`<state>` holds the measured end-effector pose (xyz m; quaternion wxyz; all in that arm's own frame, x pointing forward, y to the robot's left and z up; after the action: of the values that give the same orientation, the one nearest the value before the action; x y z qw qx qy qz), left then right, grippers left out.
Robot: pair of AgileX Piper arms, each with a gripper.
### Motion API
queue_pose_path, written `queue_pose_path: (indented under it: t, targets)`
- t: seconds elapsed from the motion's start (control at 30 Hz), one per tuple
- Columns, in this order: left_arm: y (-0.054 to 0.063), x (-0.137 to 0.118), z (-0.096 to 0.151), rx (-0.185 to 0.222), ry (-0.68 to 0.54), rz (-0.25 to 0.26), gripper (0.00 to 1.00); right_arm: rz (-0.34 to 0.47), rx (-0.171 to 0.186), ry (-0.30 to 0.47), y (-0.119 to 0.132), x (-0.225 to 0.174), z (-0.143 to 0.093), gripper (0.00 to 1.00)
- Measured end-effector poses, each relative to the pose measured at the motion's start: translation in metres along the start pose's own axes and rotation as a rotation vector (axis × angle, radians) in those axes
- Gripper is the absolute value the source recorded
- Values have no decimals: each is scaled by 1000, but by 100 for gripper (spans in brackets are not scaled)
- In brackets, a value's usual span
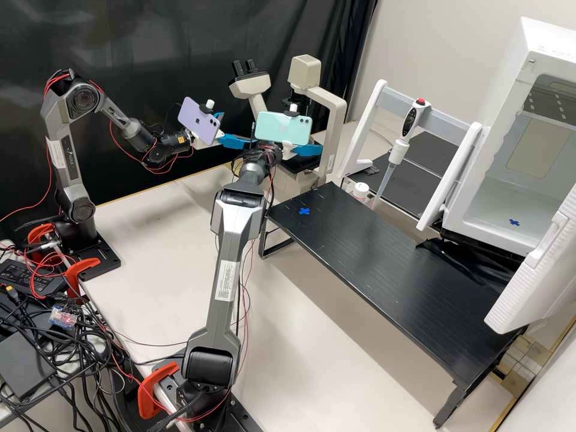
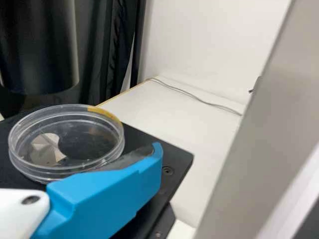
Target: Move the petri dish to the bench
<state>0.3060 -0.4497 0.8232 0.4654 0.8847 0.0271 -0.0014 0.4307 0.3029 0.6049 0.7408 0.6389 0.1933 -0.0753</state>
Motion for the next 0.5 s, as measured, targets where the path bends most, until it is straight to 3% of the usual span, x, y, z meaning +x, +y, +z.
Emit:
queue_pose_path:
  t: [0.13,0.17,0.23,0.5]
  targets:
    - [0,0,0,0,0,0,100,-29,26,-27,-9,3,2,100]
    - [0,0,0,0,0,0,100,-32,26,-29,-10,3,2,0]
    - [0,0,0,0,0,0,100,-50,43,-42,-17,5,4,0]
    - [0,0,0,0,0,0,100,-61,52,-49,-22,6,6,0]
